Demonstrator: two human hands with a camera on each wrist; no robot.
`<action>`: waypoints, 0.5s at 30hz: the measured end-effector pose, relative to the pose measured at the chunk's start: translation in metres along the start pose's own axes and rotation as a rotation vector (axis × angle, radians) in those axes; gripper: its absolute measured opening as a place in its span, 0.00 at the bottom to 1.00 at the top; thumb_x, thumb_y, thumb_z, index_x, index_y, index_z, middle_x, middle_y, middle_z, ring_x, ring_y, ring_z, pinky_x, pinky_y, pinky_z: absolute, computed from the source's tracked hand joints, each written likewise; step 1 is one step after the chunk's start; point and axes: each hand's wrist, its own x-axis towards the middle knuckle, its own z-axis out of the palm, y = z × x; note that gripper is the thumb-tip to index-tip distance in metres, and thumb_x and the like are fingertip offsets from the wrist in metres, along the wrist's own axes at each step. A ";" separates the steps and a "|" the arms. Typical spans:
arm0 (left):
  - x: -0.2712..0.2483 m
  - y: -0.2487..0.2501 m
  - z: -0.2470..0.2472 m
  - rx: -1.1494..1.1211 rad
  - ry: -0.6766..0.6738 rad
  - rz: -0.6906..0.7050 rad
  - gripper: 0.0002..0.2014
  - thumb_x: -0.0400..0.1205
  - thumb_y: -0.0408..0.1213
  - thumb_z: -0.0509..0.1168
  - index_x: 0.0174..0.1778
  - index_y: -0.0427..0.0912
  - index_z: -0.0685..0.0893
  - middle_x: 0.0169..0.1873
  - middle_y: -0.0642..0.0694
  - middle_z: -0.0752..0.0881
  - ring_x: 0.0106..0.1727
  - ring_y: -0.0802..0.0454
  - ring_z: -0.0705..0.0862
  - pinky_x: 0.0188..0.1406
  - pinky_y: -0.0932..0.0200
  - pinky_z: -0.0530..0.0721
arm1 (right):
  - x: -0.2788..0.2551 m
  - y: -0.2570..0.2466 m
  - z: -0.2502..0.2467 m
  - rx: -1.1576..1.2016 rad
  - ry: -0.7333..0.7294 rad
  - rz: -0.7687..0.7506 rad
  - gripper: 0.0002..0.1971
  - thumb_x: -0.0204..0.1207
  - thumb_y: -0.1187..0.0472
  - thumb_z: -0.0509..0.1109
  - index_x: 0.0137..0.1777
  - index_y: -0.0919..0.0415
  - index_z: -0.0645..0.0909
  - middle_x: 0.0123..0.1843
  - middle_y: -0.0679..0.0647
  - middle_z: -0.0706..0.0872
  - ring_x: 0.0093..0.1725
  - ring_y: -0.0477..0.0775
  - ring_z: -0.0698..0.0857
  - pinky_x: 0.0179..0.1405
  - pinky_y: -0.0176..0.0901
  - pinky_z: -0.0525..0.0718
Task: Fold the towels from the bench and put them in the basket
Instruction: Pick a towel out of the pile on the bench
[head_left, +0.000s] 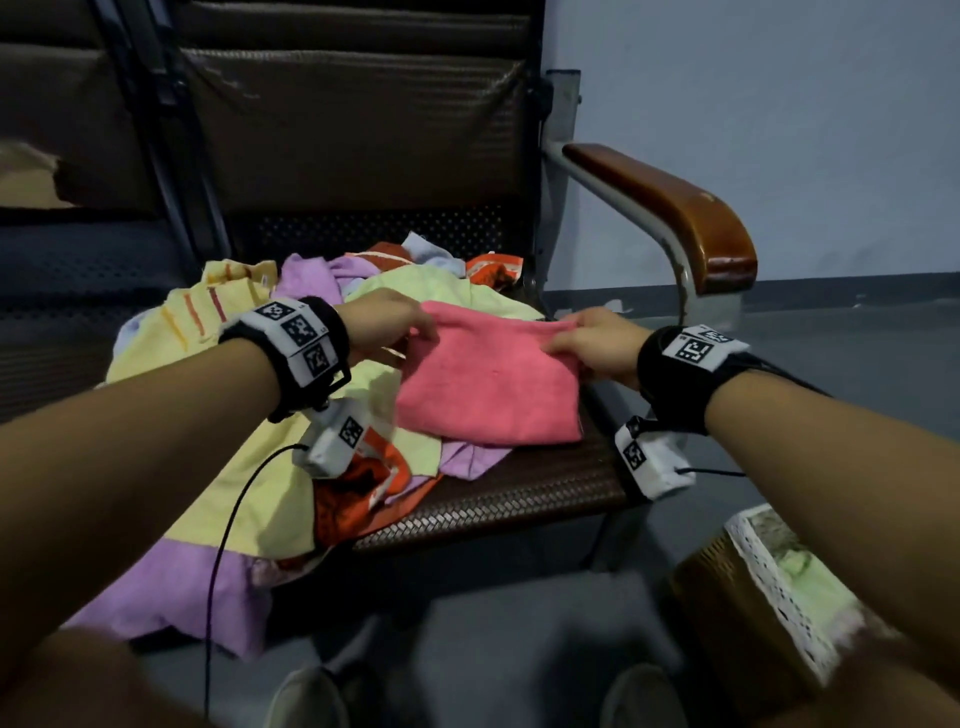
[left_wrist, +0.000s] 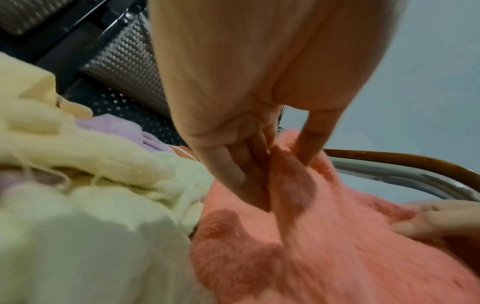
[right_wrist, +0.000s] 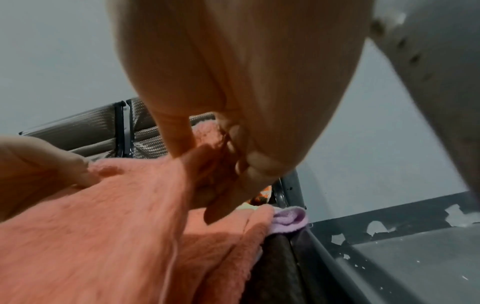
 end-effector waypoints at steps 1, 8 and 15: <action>0.010 -0.001 0.001 -0.016 0.053 0.018 0.12 0.77 0.30 0.69 0.55 0.34 0.88 0.45 0.41 0.86 0.44 0.47 0.86 0.36 0.56 0.90 | 0.008 0.000 0.002 0.023 0.033 -0.029 0.05 0.77 0.66 0.70 0.45 0.61 0.88 0.33 0.54 0.85 0.33 0.52 0.81 0.30 0.39 0.79; 0.062 -0.012 0.010 0.125 0.386 0.121 0.05 0.76 0.48 0.72 0.34 0.59 0.86 0.32 0.54 0.88 0.36 0.55 0.86 0.34 0.63 0.83 | 0.061 0.008 0.010 -0.104 0.218 -0.095 0.09 0.75 0.53 0.71 0.35 0.44 0.88 0.36 0.45 0.92 0.40 0.49 0.90 0.38 0.41 0.87; 0.066 -0.018 0.011 0.107 0.509 0.115 0.07 0.80 0.46 0.67 0.53 0.53 0.86 0.45 0.49 0.89 0.47 0.49 0.88 0.48 0.56 0.86 | 0.073 0.016 0.016 -0.098 0.273 -0.095 0.12 0.77 0.50 0.74 0.57 0.51 0.85 0.53 0.50 0.89 0.51 0.54 0.88 0.53 0.49 0.87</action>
